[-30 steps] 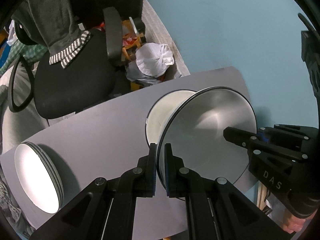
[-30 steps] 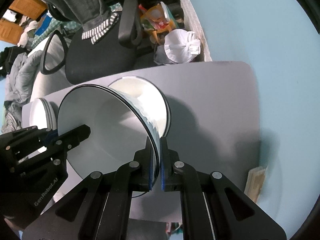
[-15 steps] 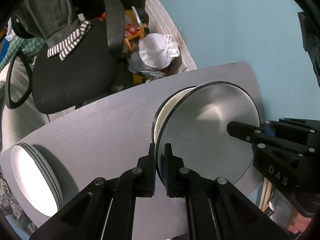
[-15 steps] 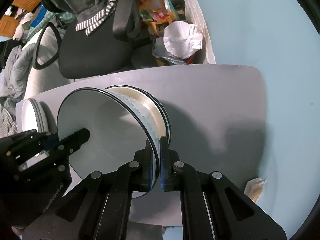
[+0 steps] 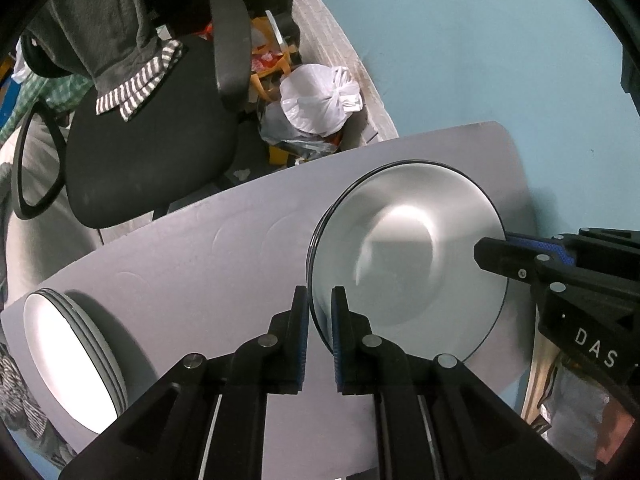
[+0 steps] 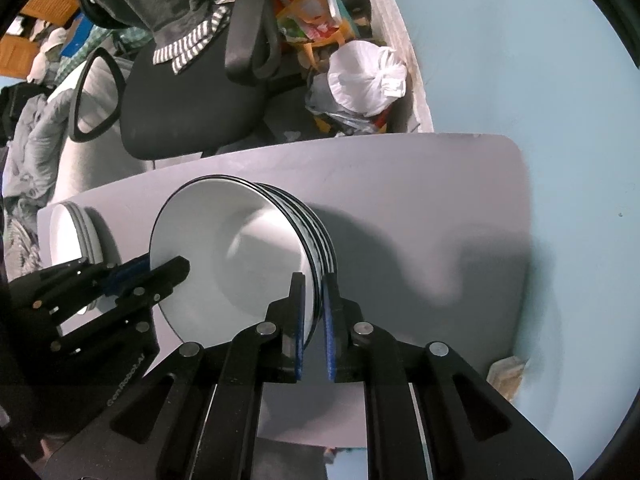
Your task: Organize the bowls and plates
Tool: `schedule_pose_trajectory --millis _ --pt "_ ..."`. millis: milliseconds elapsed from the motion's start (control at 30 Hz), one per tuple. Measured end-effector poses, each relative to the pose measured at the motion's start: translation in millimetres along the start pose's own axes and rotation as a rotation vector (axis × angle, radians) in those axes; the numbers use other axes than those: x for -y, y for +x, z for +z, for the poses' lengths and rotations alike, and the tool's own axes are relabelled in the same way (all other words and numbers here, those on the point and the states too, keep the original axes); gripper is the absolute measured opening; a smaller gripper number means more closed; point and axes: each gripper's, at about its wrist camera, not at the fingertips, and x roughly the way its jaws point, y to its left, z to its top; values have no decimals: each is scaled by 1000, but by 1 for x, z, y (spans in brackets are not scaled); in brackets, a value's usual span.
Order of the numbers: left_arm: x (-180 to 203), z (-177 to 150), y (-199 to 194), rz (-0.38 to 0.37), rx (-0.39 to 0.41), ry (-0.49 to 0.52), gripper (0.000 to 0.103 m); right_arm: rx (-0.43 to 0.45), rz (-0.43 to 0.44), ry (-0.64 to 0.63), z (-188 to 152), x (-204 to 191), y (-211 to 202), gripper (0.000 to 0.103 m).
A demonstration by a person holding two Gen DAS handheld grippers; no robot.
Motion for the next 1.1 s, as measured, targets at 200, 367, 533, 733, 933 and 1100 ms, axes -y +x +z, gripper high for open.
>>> schedule_pose_trajectory --millis 200,367,533,733,933,1100 --pt "-4 -2 -14 51 51 -2 47 13 -22 -12 -3 -5 -7 10" --pt "-6 -7 -31 74 94 0 55 35 -31 -4 -10 -7 -17 15" --pt "-4 -16 -50 65 136 10 60 69 -43 -18 -17 -10 -31 26" --pt "-4 -28 -70 45 170 15 65 114 -41 -36 -27 -17 -50 41" --pt "-5 -38 -86 45 215 17 78 159 -33 -33 -39 -22 -66 52" --pt "-5 -48 -99 60 254 26 79 190 -29 -33 -44 -25 -75 63"
